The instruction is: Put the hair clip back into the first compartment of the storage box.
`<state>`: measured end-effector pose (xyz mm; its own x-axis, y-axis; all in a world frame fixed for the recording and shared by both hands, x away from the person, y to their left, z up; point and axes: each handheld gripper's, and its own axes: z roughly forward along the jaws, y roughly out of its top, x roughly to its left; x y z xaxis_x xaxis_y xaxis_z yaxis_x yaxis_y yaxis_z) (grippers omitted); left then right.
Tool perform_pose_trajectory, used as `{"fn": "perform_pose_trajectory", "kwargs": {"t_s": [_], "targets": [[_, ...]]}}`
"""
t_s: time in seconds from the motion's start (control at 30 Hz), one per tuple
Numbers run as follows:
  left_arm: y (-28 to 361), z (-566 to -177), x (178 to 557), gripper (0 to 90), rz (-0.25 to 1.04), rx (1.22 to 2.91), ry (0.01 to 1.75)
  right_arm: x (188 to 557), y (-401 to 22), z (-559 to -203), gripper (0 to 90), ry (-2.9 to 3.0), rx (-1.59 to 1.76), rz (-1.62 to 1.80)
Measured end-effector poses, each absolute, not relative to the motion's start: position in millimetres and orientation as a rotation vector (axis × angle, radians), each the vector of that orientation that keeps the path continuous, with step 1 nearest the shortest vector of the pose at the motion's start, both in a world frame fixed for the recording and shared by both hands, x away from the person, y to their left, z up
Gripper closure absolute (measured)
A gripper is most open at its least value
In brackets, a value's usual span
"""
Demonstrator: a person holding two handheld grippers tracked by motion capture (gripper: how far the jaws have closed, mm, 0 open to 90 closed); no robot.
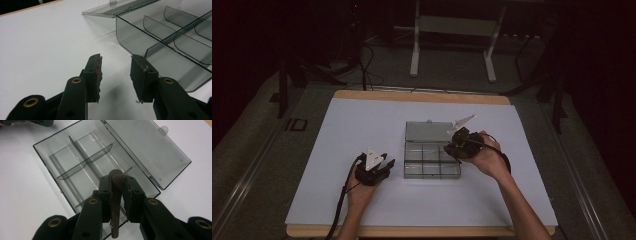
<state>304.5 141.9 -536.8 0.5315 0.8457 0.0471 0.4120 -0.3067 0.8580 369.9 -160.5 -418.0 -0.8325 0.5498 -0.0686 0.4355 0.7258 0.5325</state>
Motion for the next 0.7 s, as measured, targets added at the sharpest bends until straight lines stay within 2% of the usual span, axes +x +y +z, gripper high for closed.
{"fn": "perform_pose_trajectory", "kwargs": {"t_s": [0.7], "targets": [[142.0, -536.8, 304.3, 60.9, 0.644, 1.919, 1.026, 374.9, -144.5, -416.4, 77.6, 2.697, 0.758, 0.761]]}}
